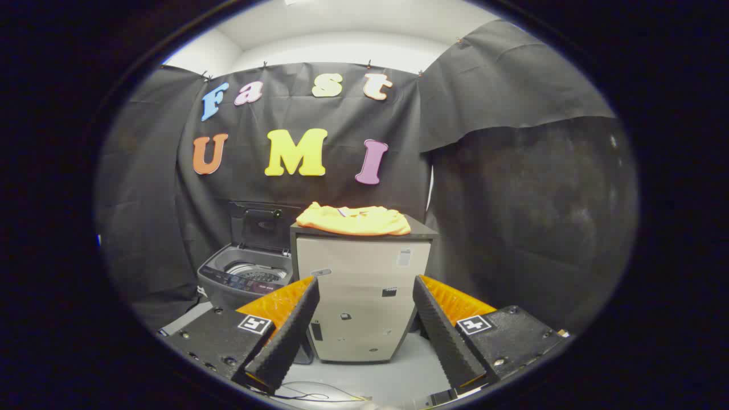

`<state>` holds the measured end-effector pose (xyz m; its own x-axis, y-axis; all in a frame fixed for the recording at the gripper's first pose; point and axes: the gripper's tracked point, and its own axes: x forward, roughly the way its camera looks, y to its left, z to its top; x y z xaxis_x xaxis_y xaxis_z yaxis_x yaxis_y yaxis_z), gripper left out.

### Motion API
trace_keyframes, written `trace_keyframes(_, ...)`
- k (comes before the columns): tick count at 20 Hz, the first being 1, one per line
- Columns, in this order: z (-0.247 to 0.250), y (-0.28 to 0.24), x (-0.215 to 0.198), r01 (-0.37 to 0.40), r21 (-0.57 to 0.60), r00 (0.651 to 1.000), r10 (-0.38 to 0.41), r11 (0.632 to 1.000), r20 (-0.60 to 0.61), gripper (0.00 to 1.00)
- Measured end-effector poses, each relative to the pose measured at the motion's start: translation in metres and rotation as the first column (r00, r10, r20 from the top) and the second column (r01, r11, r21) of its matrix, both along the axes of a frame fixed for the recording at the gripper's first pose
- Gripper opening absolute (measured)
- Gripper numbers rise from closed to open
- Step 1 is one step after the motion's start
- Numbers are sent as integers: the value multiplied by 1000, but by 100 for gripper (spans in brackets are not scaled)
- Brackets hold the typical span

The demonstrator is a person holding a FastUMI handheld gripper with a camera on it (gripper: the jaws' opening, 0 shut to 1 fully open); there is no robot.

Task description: Put the clothes into the washing machine and then close the washing machine lid.

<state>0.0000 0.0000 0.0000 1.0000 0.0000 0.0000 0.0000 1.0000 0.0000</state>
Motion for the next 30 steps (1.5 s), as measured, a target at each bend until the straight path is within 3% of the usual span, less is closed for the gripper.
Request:
trace_keyframes(17,7,5,-1,30,9,1000,-30,1000,4,100)
trace_keyframes(25,66,7,10,44,11,999,-45,999,32,100)
trace_keyframes(30,120,0,48,62,29,998,-62,998,31,100)
